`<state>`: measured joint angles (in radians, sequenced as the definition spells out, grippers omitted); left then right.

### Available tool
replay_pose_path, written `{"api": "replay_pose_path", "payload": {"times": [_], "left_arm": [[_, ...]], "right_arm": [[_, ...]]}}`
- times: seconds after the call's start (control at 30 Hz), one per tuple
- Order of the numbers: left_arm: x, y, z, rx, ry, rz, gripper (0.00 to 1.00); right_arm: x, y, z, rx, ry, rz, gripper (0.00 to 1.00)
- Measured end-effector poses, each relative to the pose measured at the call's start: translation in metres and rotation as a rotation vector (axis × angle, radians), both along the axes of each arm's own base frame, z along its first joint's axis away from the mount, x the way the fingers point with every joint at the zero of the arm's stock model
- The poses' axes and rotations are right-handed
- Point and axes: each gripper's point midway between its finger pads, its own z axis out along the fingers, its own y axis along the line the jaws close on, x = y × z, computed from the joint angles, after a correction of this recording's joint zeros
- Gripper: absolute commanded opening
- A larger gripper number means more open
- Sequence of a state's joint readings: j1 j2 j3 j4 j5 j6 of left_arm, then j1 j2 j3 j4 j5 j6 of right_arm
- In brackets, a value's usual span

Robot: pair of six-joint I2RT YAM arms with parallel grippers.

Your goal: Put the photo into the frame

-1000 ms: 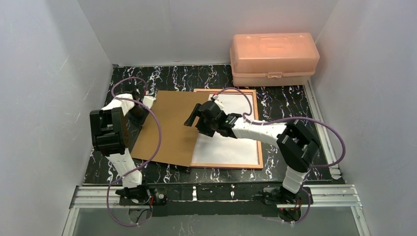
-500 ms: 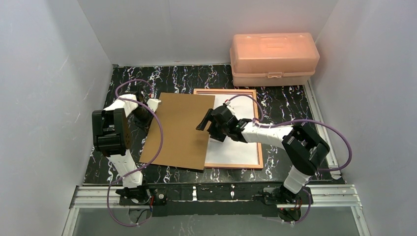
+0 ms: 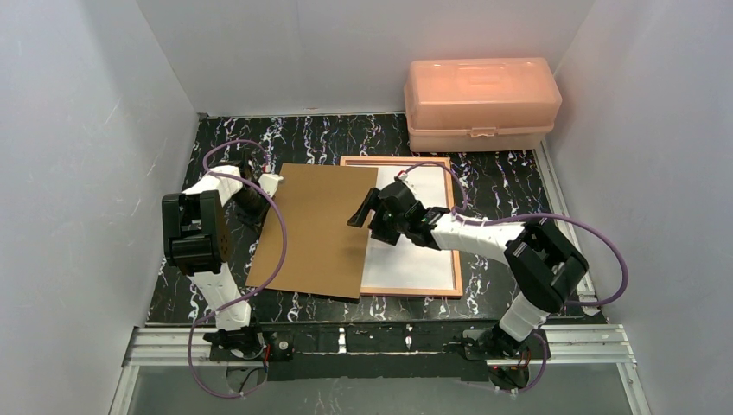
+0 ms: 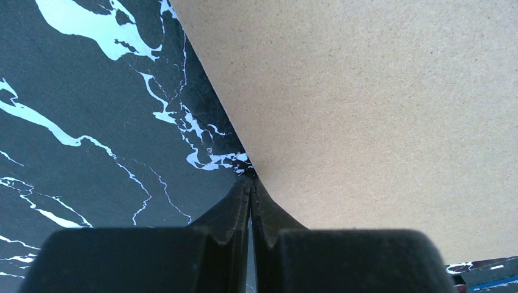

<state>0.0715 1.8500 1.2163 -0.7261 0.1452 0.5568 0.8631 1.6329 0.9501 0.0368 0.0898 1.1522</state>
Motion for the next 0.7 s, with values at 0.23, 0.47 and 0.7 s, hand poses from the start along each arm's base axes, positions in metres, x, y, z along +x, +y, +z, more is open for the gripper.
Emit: {"api": "replay_pose_path", "payload": {"times": [0.23, 0.47, 0.7], "left_arm": [[0.0, 0.0, 0.0, 0.0, 0.0, 0.0, 0.0], [0.0, 0.0, 0.0, 0.0, 0.0, 0.0, 0.0], [0.0, 0.0, 0.0, 0.0, 0.0, 0.0, 0.0]], "right_arm": [[-0.003, 0.006, 0.002, 0.022, 0.002, 0.034, 0.82], [-0.006, 0.009, -0.007, 0.021, 0.013, 0.059, 0.81], [-0.013, 0.0, -0.022, -0.014, 0.032, 0.065, 0.81]]}}
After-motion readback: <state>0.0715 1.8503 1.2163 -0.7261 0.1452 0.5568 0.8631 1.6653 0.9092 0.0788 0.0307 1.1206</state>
